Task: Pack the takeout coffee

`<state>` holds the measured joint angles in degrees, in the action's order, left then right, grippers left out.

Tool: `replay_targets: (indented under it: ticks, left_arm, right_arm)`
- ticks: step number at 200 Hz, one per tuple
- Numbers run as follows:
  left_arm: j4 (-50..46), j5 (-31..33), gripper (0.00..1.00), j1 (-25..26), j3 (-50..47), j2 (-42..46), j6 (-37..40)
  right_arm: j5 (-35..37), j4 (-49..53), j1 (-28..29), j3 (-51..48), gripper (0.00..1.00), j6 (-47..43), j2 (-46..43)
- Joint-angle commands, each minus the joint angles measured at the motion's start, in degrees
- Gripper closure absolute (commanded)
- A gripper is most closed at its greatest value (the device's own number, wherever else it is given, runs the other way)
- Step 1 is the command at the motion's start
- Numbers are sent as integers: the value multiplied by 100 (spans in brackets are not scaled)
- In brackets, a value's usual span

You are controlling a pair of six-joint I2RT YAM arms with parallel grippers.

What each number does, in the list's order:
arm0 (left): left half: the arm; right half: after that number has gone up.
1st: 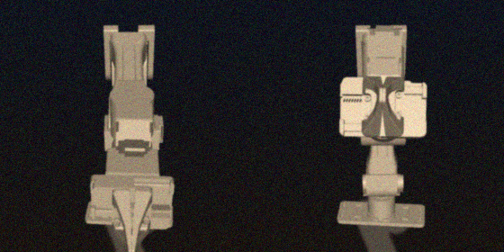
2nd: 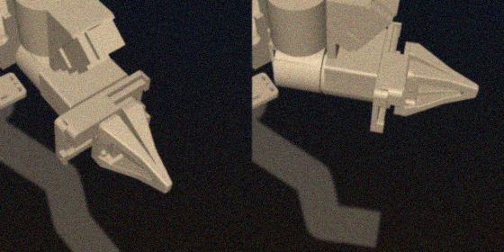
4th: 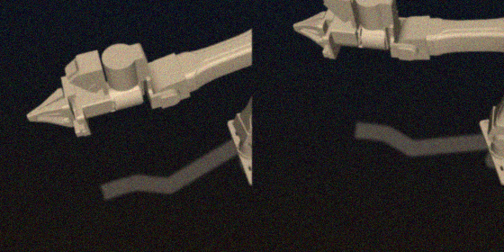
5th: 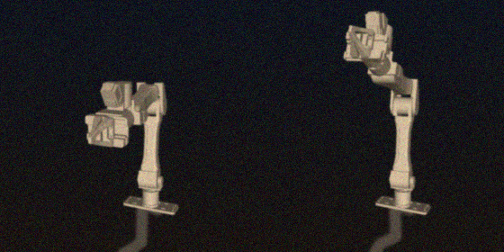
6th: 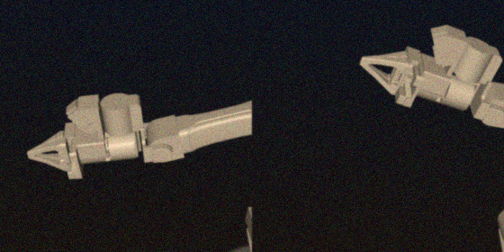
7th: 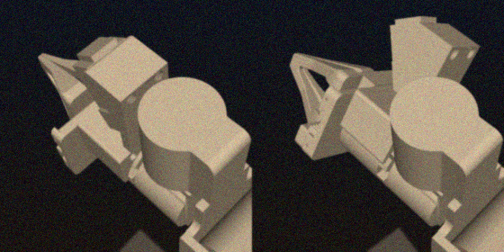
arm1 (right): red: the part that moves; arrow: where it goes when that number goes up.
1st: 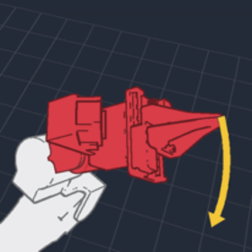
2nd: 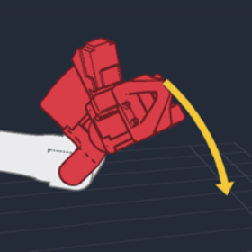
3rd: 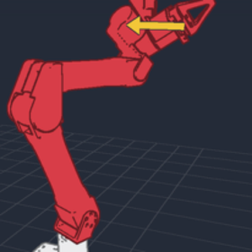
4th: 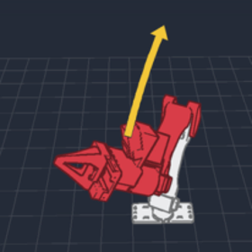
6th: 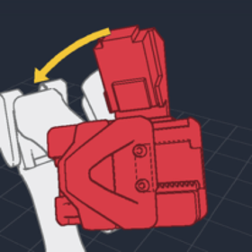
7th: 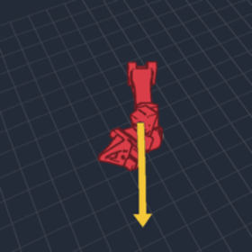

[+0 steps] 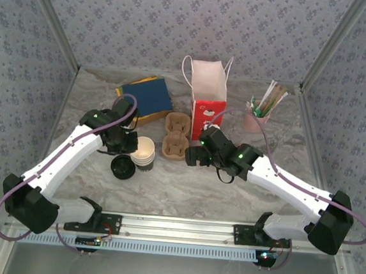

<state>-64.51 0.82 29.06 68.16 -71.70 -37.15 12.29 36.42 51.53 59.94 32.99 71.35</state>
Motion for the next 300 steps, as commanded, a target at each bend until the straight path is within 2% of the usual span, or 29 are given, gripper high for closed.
replay_targets:
  ticks: [1, 23, 87, 158, 196, 229, 265, 300]
  left_arm:
    - [-171, -86, 96, 38, 283, 41, -28]
    - [-226, -161, 100, 37, 436, 69, -56]
    - [-284, -447, 100, -97, 783, 191, -152]
    - [-961, -150, 100, -126, 1789, 156, -8]
    - [-1337, 121, 100, 56, 2501, 70, 32]
    - [-1196, 182, 99, 545, 2711, 35, -142]
    - [-729, 646, 100, 1578, 2773, -229, -601]
    - [180, 637, 99, 2452, 2420, -665, -1081]
  right_arm:
    - [158, -3, 37, 184, 0, -74, -56]
    - [194, 6, 40, 192, 0, -74, -47]
    - [234, 20, 41, 221, 0, -74, -29]
    - [341, 135, -24, 407, 0, -170, -27]
    - [430, 71, -206, 345, 0, -119, -290]
    - [461, 265, -444, 193, 0, -69, -708]
    - [298, 505, -814, -179, 0, -129, -1520]
    - [167, 910, -1063, -525, 0, -74, -2394]
